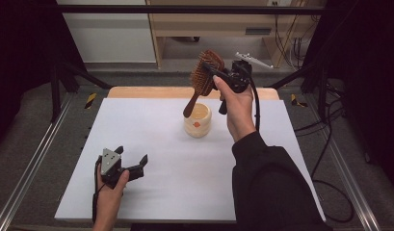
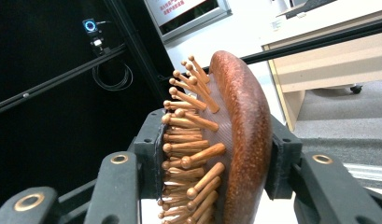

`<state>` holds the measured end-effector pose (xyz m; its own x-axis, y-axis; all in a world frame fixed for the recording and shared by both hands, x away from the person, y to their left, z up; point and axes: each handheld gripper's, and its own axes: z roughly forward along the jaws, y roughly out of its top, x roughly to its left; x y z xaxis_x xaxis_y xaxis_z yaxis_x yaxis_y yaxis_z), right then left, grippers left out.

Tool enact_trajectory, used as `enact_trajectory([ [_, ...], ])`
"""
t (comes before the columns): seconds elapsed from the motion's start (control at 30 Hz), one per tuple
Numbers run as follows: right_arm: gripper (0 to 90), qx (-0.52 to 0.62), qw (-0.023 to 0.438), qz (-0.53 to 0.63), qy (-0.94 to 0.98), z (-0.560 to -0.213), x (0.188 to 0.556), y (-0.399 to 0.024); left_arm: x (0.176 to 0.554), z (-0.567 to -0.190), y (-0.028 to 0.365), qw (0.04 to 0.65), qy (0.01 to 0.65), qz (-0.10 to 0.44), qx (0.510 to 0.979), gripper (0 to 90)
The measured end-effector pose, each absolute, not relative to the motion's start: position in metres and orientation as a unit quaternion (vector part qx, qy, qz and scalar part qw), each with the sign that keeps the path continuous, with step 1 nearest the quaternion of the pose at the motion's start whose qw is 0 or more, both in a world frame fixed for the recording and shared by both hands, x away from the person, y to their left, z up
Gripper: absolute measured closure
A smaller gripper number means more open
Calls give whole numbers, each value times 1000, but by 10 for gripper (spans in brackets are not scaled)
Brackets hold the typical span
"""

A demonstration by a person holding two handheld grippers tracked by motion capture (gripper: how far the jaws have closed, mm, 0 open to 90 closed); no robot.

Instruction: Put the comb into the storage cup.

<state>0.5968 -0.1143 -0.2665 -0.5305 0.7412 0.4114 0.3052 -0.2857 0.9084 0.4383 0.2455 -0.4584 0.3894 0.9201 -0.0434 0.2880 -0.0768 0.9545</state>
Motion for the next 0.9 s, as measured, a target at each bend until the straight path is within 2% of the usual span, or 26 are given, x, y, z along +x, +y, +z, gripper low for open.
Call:
enact_trajectory([
  [0.9, 509, 463, 182, 658, 565, -268, 608, -123, 439, -459, 250, 508, 464, 313, 655, 28],
])
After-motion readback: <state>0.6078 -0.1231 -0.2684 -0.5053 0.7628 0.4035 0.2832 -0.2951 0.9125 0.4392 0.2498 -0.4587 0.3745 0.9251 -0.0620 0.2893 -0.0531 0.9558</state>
